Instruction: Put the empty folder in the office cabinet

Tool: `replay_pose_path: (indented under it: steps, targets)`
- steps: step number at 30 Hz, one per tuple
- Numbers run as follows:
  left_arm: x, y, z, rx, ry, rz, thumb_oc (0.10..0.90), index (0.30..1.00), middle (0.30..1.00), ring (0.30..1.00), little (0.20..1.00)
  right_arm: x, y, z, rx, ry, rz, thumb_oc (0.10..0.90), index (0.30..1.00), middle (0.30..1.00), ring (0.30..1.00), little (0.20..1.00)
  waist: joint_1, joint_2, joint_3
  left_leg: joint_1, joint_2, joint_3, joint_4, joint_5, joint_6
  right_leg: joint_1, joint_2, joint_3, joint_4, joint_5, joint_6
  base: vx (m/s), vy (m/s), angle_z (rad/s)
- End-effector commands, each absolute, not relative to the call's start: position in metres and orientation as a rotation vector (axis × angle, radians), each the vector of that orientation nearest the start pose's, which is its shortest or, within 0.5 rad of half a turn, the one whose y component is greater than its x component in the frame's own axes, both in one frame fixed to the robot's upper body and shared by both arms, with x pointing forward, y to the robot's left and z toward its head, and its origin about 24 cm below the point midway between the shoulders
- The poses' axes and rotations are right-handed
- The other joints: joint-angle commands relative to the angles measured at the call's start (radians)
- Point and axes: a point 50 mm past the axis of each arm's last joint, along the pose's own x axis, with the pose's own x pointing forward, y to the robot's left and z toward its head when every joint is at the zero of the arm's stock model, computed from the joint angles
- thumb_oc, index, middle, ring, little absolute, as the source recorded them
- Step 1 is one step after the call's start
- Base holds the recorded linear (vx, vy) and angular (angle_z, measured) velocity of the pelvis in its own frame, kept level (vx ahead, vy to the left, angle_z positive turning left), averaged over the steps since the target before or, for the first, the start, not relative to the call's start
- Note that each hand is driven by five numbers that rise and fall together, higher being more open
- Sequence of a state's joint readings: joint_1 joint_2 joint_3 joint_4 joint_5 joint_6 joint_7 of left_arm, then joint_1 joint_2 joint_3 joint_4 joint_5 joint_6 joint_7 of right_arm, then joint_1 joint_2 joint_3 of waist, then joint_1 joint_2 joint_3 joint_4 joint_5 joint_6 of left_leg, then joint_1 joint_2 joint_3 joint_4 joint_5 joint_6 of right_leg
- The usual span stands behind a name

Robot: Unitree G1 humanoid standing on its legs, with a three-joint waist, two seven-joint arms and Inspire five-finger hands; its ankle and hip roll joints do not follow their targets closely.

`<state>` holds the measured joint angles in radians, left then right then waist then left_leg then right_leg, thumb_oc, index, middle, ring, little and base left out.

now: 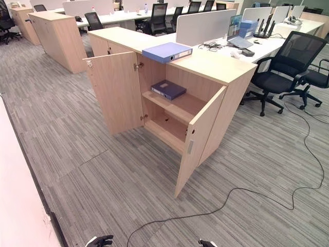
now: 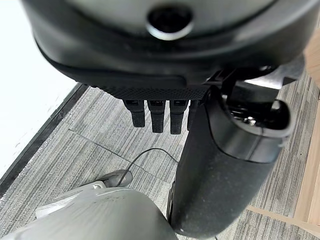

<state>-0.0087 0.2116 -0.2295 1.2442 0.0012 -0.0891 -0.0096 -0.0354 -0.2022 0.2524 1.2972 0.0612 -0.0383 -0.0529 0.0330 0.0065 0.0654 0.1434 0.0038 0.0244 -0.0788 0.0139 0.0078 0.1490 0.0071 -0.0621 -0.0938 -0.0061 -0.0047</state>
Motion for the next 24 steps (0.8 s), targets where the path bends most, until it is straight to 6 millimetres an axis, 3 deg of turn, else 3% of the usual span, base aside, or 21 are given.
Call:
replay_pose_path:
  steps: [1, 9, 12, 16, 19, 20, 21, 24]
  targets:
    - [0.112, 0.213, -0.16, 0.288, 1.121, -0.07, 0.8, 0.9, 0.9, 0.9, 0.9, 0.086, -0.226, -0.165, -0.332, 1.248, -0.019, 0.8, 0.9, 0.9, 0.9, 0.9, 0.021, -0.042, -0.003, 0.028, 0.004, -0.001, -0.008, -0.063, -0.02, 0.005, -0.076, -0.03, 0.019, 0.036, 0.084, 0.0, 0.0, 0.0]
    - [0.111, 0.211, -0.16, 0.285, 1.124, -0.072, 0.8, 0.9, 0.9, 0.9, 0.9, 0.084, -0.225, -0.166, -0.327, 1.253, -0.017, 0.8, 0.9, 0.9, 0.9, 0.9, 0.021, -0.045, -0.005, 0.028, 0.003, 0.0, -0.008, -0.062, -0.02, 0.005, -0.076, -0.03, 0.018, 0.038, 0.085, 0.0, 0.0, 0.0]
    - [0.117, 0.213, -0.157, 0.279, 1.089, -0.064, 0.8, 0.9, 0.9, 0.9, 0.9, 0.096, -0.225, -0.163, -0.285, 1.196, -0.05, 0.8, 0.9, 0.9, 0.9, 0.9, 0.02, -0.046, -0.005, 0.026, 0.003, 0.002, -0.008, -0.062, -0.02, 0.003, -0.078, -0.032, 0.018, 0.039, 0.086, 0.0, 0.0, 0.0]
    - [0.146, 0.218, -0.144, 0.218, 0.961, -0.016, 0.8, 0.9, 0.9, 0.9, 0.9, 0.131, -0.231, -0.149, -0.231, 1.044, -0.093, 0.8, 0.9, 0.9, 0.9, 0.9, 0.02, -0.045, -0.003, 0.021, 0.001, 0.003, -0.008, -0.061, -0.021, -0.002, -0.081, -0.03, 0.017, 0.045, 0.089, 0.0, 0.0, 0.0]
    - [0.166, 0.226, -0.13, 0.166, 0.853, 0.036, 0.8, 0.9, 0.9, 0.9, 0.9, 0.138, -0.239, -0.139, -0.184, 0.959, -0.123, 0.8, 0.9, 0.9, 0.9, 0.9, 0.014, -0.046, 0.0, 0.02, 0.002, 0.009, -0.008, -0.061, -0.023, -0.007, -0.081, -0.032, 0.017, 0.046, 0.092, -0.01, -0.002, 0.0]
    - [0.182, 0.247, -0.105, 0.385, 0.68, 0.005, 0.8, 0.9, 0.9, 0.9, 0.9, 0.138, -0.241, -0.13, -0.156, 0.869, -0.127, 0.8, 0.9, 0.9, 0.9, 0.9, 0.015, -0.047, 0.004, 0.017, 0.001, 0.011, -0.008, -0.052, -0.025, -0.01, -0.083, -0.032, 0.019, 0.053, 0.093, 0.0, 0.0, 0.0]
    - [0.181, 0.248, -0.101, 0.278, 0.651, 0.046, 0.8, 0.9, 0.9, 0.9, 0.9, 0.146, -0.245, -0.116, -0.185, 0.763, -0.146, 0.8, 0.9, 0.9, 0.9, 0.9, 0.014, -0.047, 0.003, 0.018, 0.002, 0.009, -0.008, -0.061, -0.026, -0.007, -0.083, -0.033, 0.017, 0.046, 0.095, 0.0, 0.0, 0.0]
    - [0.168, 0.249, -0.1, 0.192, 0.624, 0.07, 0.8, 0.9, 0.9, 0.9, 0.9, 0.139, -0.242, -0.111, -0.137, 0.712, -0.145, 0.8, 0.9, 0.9, 0.9, 0.9, 0.015, -0.048, 0.004, 0.016, 0.002, 0.008, -0.008, -0.06, -0.026, -0.007, -0.086, -0.036, 0.018, 0.047, 0.099, 0.0, 0.0, -0.01]
